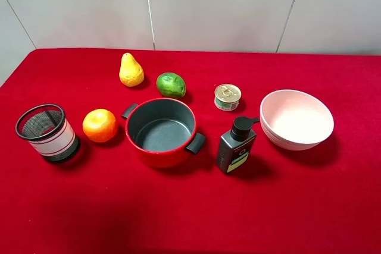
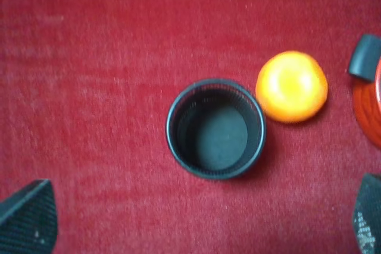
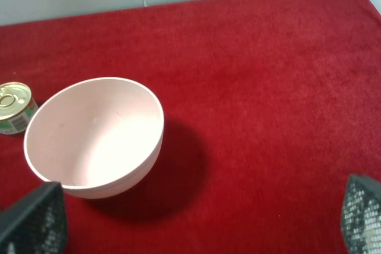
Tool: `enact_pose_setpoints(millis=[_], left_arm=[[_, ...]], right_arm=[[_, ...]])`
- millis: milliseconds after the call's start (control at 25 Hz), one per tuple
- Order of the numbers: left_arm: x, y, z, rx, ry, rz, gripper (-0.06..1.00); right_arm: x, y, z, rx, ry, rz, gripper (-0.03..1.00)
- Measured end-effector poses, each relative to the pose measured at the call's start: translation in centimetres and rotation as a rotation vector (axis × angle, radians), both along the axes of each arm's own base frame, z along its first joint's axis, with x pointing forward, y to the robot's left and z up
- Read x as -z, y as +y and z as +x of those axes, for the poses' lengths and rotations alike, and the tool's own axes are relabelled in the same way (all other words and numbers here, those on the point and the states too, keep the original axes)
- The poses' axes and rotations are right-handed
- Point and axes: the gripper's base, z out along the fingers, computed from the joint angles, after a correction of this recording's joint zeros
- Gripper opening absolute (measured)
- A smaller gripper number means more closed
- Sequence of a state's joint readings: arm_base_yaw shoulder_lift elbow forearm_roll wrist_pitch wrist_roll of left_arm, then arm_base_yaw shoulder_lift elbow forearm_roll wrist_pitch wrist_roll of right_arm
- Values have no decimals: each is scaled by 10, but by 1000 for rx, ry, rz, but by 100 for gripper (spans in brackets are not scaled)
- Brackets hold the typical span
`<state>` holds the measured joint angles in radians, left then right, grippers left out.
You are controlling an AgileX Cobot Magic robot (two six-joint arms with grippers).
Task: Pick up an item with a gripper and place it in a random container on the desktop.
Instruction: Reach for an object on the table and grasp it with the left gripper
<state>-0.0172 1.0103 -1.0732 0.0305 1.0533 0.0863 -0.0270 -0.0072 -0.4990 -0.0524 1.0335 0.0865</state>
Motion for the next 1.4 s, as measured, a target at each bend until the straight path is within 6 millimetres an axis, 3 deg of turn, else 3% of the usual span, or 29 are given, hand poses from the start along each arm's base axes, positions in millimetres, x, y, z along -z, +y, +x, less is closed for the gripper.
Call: enact_pose_setpoints(millis=[320, 600, 1400], left_arm=[[-6, 1, 52, 35, 44, 40, 99], [3, -2, 95, 55, 101, 49, 99], [74, -67, 213, 242, 267, 85, 99]], right_arm=[[0, 0, 0, 0, 0, 0, 69], [0, 0, 0, 0, 0, 0, 69], [0, 0, 0, 0, 0, 0, 69]])
